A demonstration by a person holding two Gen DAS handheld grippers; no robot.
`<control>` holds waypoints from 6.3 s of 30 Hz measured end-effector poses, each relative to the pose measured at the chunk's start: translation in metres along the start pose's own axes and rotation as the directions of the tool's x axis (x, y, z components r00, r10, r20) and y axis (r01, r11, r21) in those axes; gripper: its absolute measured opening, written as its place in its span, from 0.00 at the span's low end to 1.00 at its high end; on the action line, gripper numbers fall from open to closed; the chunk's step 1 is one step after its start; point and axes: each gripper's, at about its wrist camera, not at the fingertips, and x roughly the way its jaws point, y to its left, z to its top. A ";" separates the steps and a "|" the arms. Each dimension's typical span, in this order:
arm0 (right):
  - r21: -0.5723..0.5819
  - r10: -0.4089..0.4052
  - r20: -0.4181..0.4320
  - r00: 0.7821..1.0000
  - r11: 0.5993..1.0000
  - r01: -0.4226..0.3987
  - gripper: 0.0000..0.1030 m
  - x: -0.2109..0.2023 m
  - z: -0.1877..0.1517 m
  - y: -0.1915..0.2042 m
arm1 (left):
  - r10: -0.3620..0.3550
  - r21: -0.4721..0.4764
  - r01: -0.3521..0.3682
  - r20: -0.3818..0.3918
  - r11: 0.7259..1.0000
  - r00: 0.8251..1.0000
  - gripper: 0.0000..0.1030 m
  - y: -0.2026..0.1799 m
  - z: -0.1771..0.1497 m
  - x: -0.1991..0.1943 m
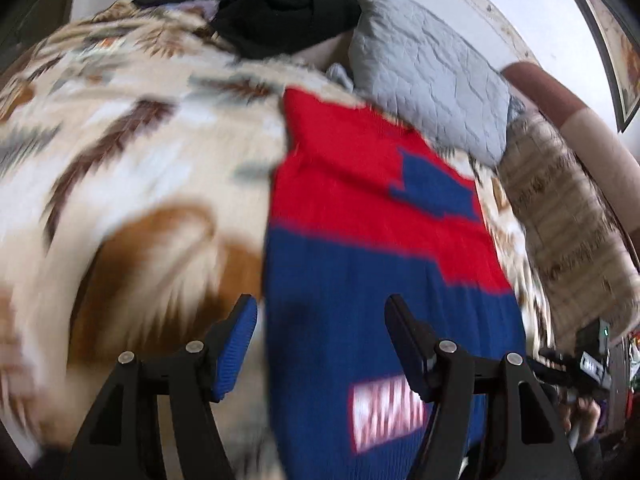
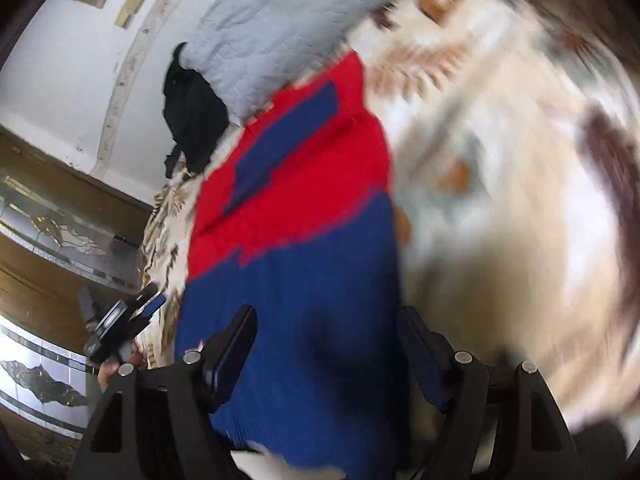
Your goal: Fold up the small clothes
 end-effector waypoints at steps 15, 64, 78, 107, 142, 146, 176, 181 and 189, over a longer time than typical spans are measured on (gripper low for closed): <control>0.002 0.053 -0.047 0.997 0.999 -0.053 0.48 0.006 -0.039 -0.008 | 0.016 -0.021 -0.019 -0.136 1.000 0.991 0.64 -0.016 -0.092 -0.005; -0.024 0.051 0.000 0.999 0.998 -0.051 0.05 -0.024 -0.034 0.022 | -0.082 -0.145 0.070 -0.074 0.987 0.994 0.06 0.012 -0.082 -0.025; 0.023 0.075 -0.025 0.997 0.997 -0.074 0.05 -0.015 -0.032 0.014 | -0.059 -0.104 0.058 -0.011 0.993 0.998 0.06 0.010 -0.077 -0.050; -0.035 0.255 0.162 0.953 0.967 -0.252 0.09 0.059 0.255 0.060 | -0.027 0.002 0.027 0.226 1.000 0.974 0.15 -0.022 0.204 0.070; -0.305 -0.167 -0.099 0.981 0.944 0.130 0.21 0.041 0.147 0.099 | 0.026 0.094 -0.013 -0.138 0.995 0.990 0.20 -0.032 0.078 0.044; -0.174 -0.218 -0.200 0.955 0.967 0.184 0.52 0.059 0.068 0.016 | -0.011 0.039 0.017 -0.153 0.999 0.988 0.29 0.008 0.033 0.061; -0.359 -0.375 0.065 0.925 0.856 0.373 0.09 0.105 0.176 0.073 | 0.132 0.089 -0.131 -0.010 0.987 0.991 0.07 -0.010 0.149 0.116; -0.398 -0.358 0.156 0.921 0.830 0.390 0.09 0.081 0.170 0.100 | 0.120 0.158 -0.134 0.094 0.978 0.988 0.06 -0.029 0.151 0.077; -0.378 -0.311 0.342 0.886 0.818 0.433 0.08 0.013 0.152 0.118 | 0.086 0.210 -0.121 0.169 0.970 0.982 0.06 -0.051 0.156 0.066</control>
